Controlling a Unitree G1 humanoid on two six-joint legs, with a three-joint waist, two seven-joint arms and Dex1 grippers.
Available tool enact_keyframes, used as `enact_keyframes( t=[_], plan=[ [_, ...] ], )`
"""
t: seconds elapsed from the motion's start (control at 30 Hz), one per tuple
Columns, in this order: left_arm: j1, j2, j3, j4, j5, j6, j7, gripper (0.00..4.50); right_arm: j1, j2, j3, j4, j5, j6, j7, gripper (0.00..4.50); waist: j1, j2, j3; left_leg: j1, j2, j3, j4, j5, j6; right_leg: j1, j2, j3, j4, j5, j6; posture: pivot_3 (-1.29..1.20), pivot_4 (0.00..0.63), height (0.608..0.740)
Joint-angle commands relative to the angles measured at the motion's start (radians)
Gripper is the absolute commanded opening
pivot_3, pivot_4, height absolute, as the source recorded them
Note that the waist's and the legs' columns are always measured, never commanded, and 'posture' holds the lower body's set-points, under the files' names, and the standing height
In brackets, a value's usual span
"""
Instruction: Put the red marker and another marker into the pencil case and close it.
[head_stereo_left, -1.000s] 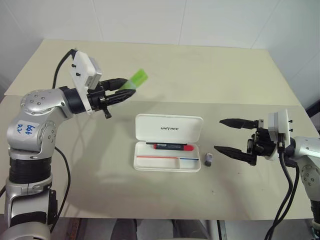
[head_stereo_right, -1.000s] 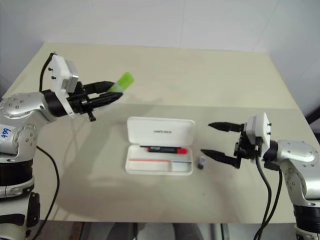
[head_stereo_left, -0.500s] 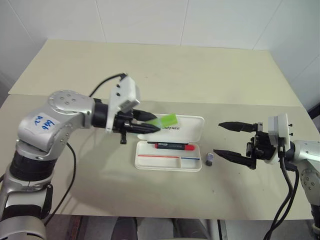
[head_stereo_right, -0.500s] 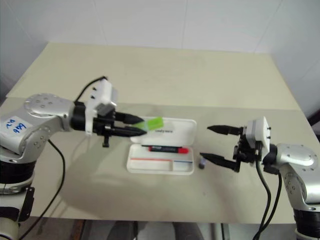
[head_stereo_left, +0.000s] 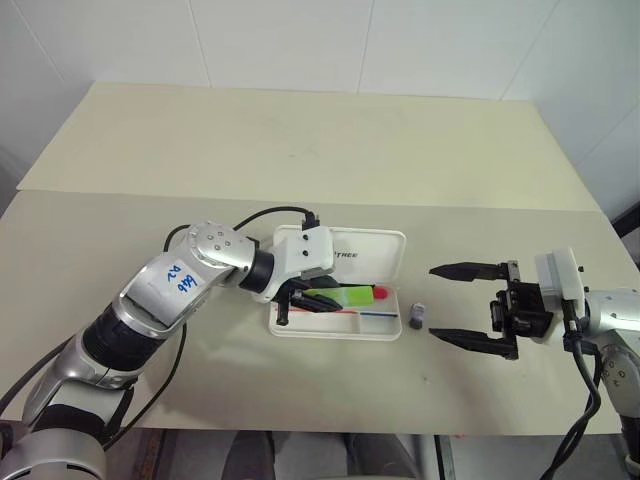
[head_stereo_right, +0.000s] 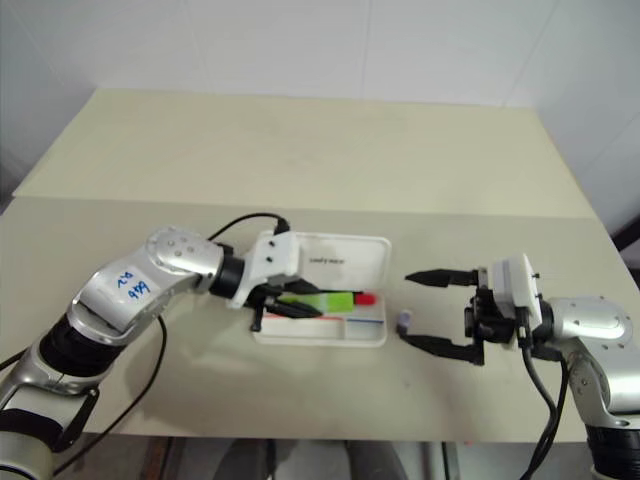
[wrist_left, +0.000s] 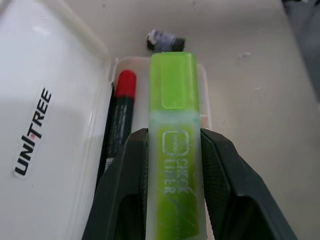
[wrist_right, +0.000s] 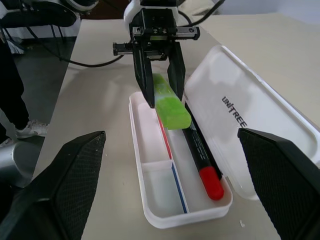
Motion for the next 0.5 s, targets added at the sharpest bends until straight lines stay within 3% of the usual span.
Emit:
enact_keyframes(
  t=[0.03, 0.5],
  plan=[
    [0.025, 0.014, -0.016, -0.055, 0.022, -0.004, -0.008, 1.10, 0.021, 0.000, -0.008, -0.025, -0.008, -0.021, -0.016, 4.50, 0.000, 0.000, 0.000, 0.000, 0.000, 0.000, 0.000, 0.000, 0.000, 0.000, 0.000, 0.000, 0.000, 0.000, 0.000, 0.00, 0.150, 0.740],
    [0.058, 0.032, -0.050, -0.046, 0.104, -0.020, -0.018, 1.10, 0.033, 0.000, -0.004, -0.029, -0.021, -0.026, -0.055, 4.50, 0.002, 0.000, 0.000, 0.000, 0.000, 0.000, 0.000, 0.000, 0.000, 0.000, 0.000, 0.000, 0.000, 0.000, 0.000, 0.00, 0.150, 0.740]
  ],
)
